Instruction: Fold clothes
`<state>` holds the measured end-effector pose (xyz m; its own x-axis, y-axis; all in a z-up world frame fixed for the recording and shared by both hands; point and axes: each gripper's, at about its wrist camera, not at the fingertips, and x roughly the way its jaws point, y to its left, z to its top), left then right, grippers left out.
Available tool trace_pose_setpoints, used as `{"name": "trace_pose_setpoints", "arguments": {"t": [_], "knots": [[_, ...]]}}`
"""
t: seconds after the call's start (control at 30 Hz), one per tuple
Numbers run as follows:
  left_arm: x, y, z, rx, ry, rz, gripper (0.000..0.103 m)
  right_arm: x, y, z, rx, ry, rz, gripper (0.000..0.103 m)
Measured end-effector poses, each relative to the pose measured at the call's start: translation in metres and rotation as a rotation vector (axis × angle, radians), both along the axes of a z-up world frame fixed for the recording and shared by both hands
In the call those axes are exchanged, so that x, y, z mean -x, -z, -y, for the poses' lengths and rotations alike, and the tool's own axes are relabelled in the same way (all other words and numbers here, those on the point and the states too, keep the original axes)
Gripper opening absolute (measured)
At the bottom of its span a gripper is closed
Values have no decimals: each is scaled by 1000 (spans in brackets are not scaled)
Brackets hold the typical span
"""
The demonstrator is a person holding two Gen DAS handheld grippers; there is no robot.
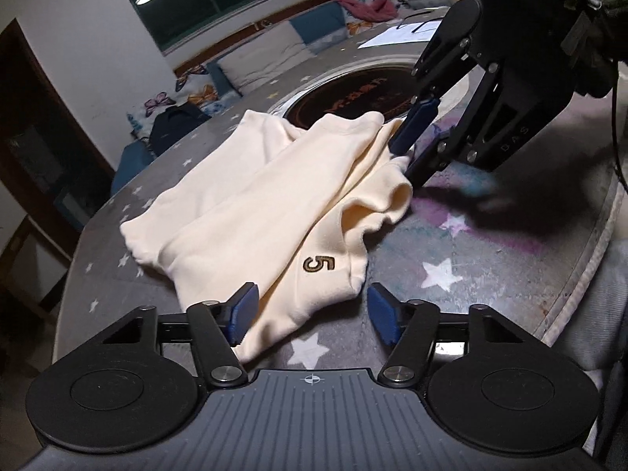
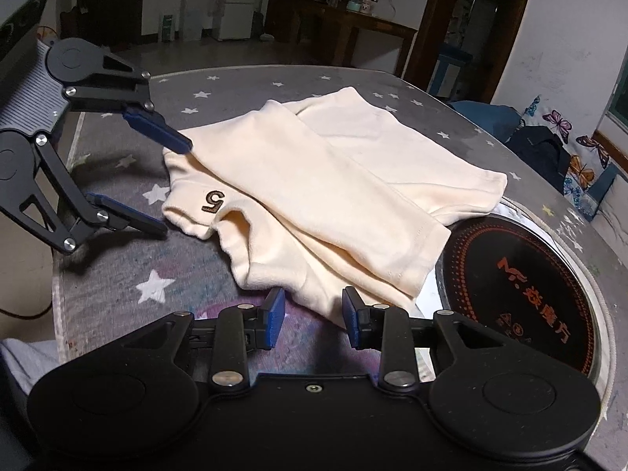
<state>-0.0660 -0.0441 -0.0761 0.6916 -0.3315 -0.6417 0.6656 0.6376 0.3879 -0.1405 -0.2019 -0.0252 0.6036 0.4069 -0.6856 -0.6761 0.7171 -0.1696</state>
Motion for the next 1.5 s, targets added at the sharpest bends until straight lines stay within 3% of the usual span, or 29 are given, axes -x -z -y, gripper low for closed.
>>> {"name": "trace_pose_setpoints", "arguments": {"t": [0.03,0.1,0.2,0.37,0.6,0.8,1.0,1.13,1.23,1.5], "knots": [[-2,-1,0,3,8,-5,52,-1,0,1,-6,1,-3,34],[-5,0,-1,14,29,-17,39,-4,0,2,-19,1,-11,32],[-7,1,-2,39,38,-38,26,-6,1,1,-27,0,-18,23],[-13,-1,-9,107,-4,-65,14,-8,1,1,-37,2,-24,13],[-6,-13,-20,199,-67,-83,12,9,-9,4,-66,2,5,9],[29,-26,-26,242,-67,-89,12,38,-21,10,-79,-21,18,9],[81,-43,-34,304,-40,-170,12,87,-35,20,-91,-75,-40,9],[91,-57,-39,350,-48,-180,12,107,-50,28,-140,-89,-92,9],[75,-69,-43,408,-90,-177,12,107,-61,30,-157,-88,-75,9],[5,-86,-31,457,-184,-93,11,48,-79,29,-225,-24,-1,9]]}}
